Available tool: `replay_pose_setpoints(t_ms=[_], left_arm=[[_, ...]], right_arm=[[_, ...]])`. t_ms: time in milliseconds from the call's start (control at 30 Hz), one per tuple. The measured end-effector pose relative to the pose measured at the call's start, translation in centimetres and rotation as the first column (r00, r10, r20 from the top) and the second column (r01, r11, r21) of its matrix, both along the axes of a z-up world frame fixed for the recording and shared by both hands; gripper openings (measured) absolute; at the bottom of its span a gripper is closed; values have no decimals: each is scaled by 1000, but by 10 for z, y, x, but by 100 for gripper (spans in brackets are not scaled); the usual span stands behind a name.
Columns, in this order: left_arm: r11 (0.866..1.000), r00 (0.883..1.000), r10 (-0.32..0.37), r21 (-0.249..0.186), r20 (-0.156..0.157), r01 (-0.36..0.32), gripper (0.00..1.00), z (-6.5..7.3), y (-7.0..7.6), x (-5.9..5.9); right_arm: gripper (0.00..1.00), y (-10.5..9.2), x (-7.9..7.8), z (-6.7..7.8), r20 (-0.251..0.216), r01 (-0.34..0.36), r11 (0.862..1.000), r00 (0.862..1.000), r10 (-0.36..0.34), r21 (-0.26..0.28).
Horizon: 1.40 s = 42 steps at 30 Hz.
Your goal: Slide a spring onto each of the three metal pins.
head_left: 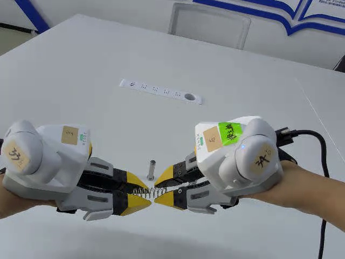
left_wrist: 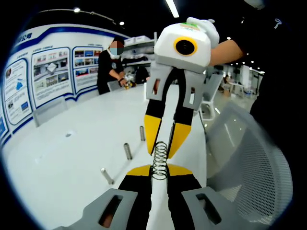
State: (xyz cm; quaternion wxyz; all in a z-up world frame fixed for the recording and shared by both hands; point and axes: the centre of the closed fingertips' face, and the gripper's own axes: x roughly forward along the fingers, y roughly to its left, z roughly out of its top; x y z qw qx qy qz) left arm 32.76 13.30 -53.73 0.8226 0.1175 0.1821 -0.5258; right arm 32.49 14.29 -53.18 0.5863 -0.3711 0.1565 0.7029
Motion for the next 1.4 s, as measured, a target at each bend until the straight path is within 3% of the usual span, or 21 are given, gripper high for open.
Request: replay_pose_setpoints(t_ms=[133, 233, 467, 533, 600, 900, 1033, 1400], left_arm=[[1000, 1000, -7, 1, 0, 7, 10, -1, 0, -1], [1000, 1000, 2, -8, -11, -2, 10, -1, 1, -1], [1000, 1000, 6, -22, -15, -7, 10, 0, 3, -1], [1000, 1000, 7, -13, -16, -8, 10, -2, 4, -1], [1000, 1000, 9, -16, -22, -9, 10, -2, 4, -2], [1000, 1000, 8, -15, -23, -8, 10, -2, 1, -1], [1000, 1000, 11, -7, -25, -11, 10, -5, 2, -1], [1000, 1000, 18, -7, -23, -18, 10, -6, 3, 1]], right_arm=[[16, -1, 3, -2, -1, 4, 1000, 1000, -4, -9], [16, -3, 3, -6, -26, 12, 1000, 1000, -12, -14], [12, -5, 3, -11, -62, 34, 999, 997, -36, -21], [11, -3, 3, -8, -69, 37, 999, 997, -37, 0], [11, -2, 3, -3, -105, 58, 998, 993, -55, 21], [12, -1, 1, 6, -153, 69, 996, 986, -60, 53], [12, 2, -3, 13, -200, 82, 993, 978, -64, 83], [12, 18, -7, 29, -272, 120, 979, 959, -73, 162]])
